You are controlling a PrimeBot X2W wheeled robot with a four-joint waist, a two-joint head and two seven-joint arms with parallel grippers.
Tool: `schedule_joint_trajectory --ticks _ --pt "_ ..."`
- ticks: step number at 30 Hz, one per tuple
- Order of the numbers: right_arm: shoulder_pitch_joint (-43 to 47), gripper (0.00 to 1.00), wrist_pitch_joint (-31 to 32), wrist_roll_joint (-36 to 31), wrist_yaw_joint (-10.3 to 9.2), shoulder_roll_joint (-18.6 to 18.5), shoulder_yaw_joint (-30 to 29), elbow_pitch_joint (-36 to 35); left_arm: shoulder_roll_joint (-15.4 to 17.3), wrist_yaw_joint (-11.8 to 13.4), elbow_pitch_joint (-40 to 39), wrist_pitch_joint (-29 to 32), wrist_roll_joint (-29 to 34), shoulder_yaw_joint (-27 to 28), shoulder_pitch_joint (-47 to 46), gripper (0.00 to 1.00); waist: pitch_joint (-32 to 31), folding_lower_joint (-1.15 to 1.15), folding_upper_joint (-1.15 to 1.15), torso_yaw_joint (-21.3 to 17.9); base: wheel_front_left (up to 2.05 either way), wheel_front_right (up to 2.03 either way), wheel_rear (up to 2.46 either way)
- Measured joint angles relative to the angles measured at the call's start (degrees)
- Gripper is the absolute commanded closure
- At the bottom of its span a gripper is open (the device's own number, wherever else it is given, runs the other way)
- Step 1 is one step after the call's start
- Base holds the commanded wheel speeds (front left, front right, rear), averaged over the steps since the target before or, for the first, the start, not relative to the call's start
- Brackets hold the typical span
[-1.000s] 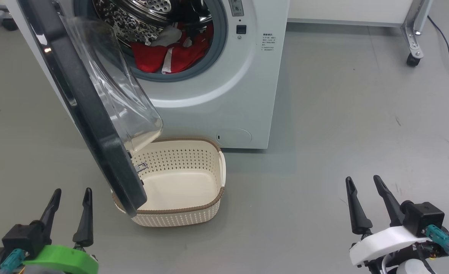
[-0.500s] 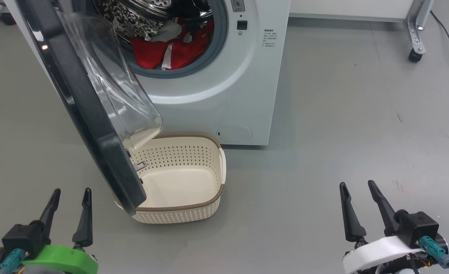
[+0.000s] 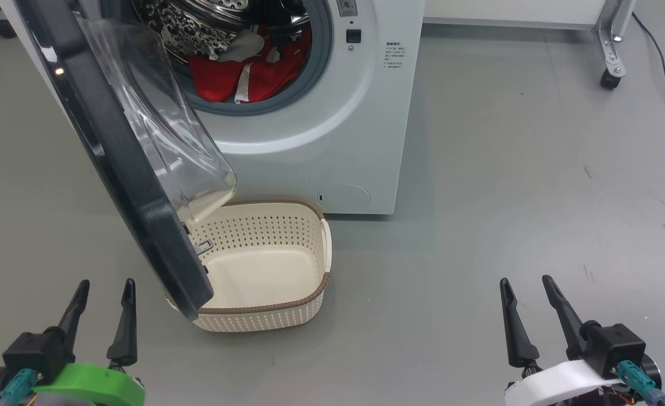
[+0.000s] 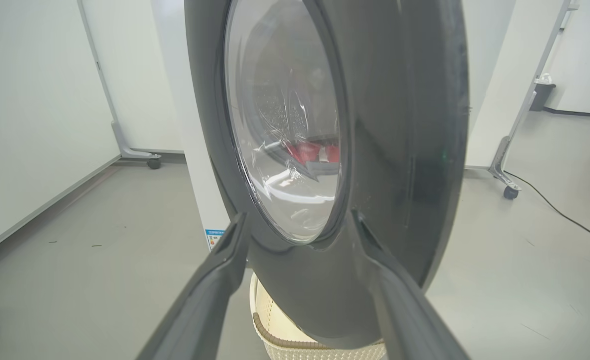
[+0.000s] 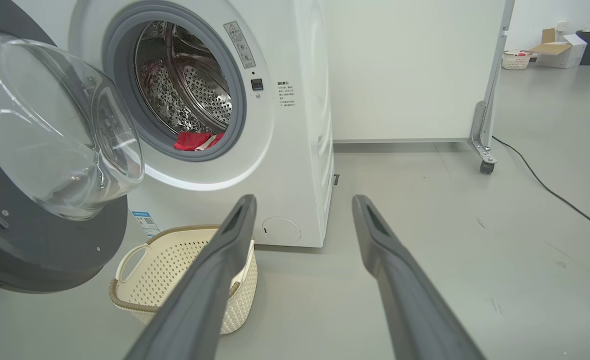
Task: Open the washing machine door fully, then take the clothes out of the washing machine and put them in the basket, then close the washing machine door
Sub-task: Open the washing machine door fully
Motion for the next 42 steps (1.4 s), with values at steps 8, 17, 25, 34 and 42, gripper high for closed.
schedule_joint_trajectory --ticks 8,17,25,34,42 --pt "0.6 0.0 0.0 -0.5 0.01 0.6 -0.8 -0.2 0.0 0.0 0.2 0.0 0.0 -0.1 0.0 0.0 -0.3 0.0 0.0 -0.1 0.0 0.0 0.0" --pt "1.8 0.0 0.0 -0.6 0.01 1.4 -2.7 -0.2 -0.1 0.0 0.4 0.0 0.8 -0.5 0.0 0.0 -0.7 0.0 0.0 -0.1 0.0 0.0 0.0" --pt "2.4 0.0 0.0 -1.0 0.01 2.1 -4.1 -0.2 -0.1 0.0 0.4 0.0 0.9 -0.4 0.0 0.0 -1.0 0.0 0.0 -0.1 0.0 0.0 0.0" --pt "2.9 0.0 0.0 -1.5 0.13 2.6 -4.2 -0.2 -0.1 0.0 0.4 0.0 0.9 -0.7 0.0 0.0 -0.9 0.0 0.0 -0.2 0.0 0.0 0.0" --pt "2.9 0.0 0.0 -2.0 0.6 2.9 -5.3 -0.1 -0.5 0.0 1.8 0.0 0.2 -1.8 0.4 1.0 -0.7 0.0 0.0 -0.3 0.0 0.0 0.0"
